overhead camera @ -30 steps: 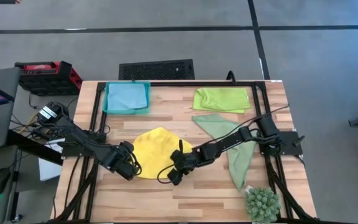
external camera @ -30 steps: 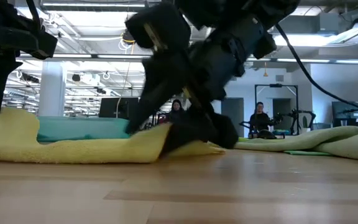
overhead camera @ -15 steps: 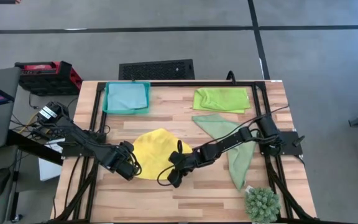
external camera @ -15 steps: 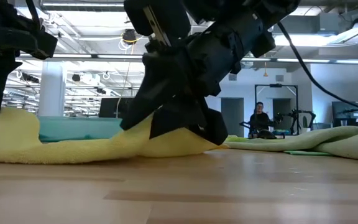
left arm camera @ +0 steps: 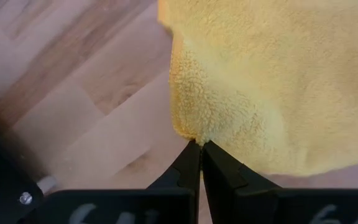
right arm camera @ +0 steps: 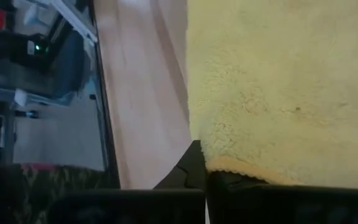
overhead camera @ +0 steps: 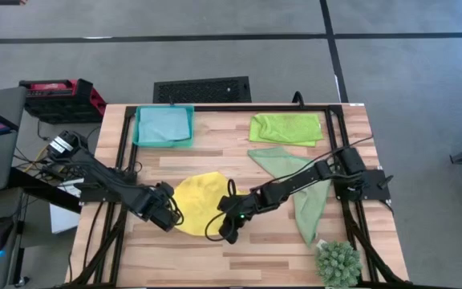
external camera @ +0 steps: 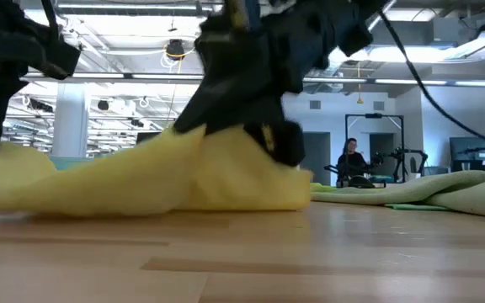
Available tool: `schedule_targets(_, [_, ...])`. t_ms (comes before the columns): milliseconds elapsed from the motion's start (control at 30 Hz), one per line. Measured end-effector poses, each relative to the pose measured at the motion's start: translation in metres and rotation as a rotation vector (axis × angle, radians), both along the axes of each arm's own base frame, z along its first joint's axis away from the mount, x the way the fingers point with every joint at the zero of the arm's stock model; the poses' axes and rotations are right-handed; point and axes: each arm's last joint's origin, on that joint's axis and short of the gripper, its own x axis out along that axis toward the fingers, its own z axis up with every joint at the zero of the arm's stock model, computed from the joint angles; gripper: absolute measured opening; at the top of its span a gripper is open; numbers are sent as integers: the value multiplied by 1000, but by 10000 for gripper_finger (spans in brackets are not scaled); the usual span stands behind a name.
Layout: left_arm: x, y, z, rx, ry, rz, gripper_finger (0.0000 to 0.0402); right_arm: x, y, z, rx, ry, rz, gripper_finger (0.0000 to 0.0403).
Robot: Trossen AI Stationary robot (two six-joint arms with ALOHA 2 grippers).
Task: Fold microfiber towels
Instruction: Fold the yellow microfiber towel
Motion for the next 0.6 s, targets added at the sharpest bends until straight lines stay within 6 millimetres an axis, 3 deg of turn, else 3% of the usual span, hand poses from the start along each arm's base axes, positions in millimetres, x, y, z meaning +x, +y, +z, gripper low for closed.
schedule_targets(333, [-10,9,31,-47,-199,4,0,-15,-24,47,-70,-35,11,10])
schedule_targets(600, [-21,24,60,61,-459,35,0,-23,-50,76,-144,-80,-64,4])
